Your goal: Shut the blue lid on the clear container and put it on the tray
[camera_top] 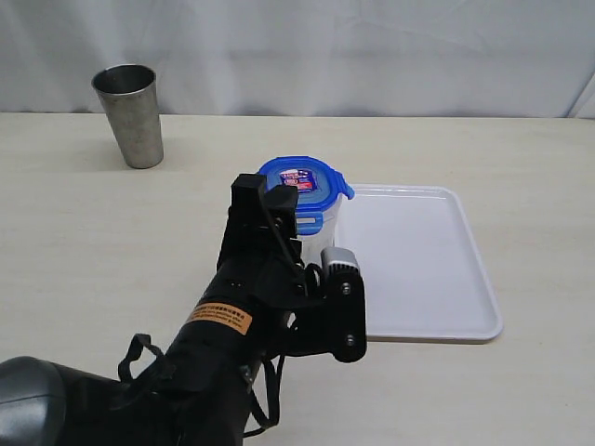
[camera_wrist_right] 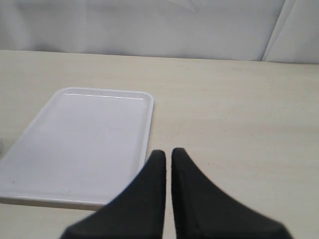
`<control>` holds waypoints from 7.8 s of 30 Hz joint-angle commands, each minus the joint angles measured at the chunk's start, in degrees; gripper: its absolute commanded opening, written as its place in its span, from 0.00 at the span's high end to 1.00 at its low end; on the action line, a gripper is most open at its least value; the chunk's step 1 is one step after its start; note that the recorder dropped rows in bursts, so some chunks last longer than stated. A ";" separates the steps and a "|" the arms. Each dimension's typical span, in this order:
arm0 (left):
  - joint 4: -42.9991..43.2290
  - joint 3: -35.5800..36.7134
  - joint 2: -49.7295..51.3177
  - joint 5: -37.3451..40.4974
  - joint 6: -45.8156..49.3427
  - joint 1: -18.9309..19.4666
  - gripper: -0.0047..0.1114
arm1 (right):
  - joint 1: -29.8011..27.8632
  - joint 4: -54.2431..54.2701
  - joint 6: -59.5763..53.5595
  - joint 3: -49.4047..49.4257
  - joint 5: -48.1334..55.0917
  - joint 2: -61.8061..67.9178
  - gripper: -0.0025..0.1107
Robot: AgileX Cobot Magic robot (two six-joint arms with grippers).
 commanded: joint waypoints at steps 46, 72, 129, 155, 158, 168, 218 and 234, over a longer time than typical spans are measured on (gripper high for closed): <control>-6.02 19.66 -9.48 -8.18 -31.66 -3.83 0.46 | -0.24 0.04 0.05 0.18 -0.36 -0.27 0.94; 66.98 21.72 -9.48 1.34 -107.35 50.44 0.96 | -0.24 0.04 0.05 0.18 -0.36 -0.27 0.94; 137.74 -9.93 10.64 -7.16 -143.27 67.84 0.96 | 25.33 -10.28 15.00 -11.25 -45.40 62.56 0.94; 139.00 -9.93 10.64 -7.21 -145.27 65.15 0.96 | 23.34 -17.37 16.83 -31.89 -34.99 86.83 0.94; 138.99 -9.93 10.64 -6.79 -145.27 65.15 0.96 | 18.90 -17.77 18.50 -31.69 -33.81 86.83 0.94; 136.17 -9.93 10.64 -5.65 -143.95 65.15 0.96 | -6.83 -83.49 74.88 -40.71 -70.93 89.24 0.94; 139.80 -10.81 10.64 -4.70 -146.63 61.77 0.96 | 1.31 -86.36 61.32 -44.42 -78.43 102.07 0.94; 142.07 -10.60 8.83 -2.82 -148.64 61.77 0.96 | 1.31 -86.36 61.32 -44.42 -78.43 102.07 0.94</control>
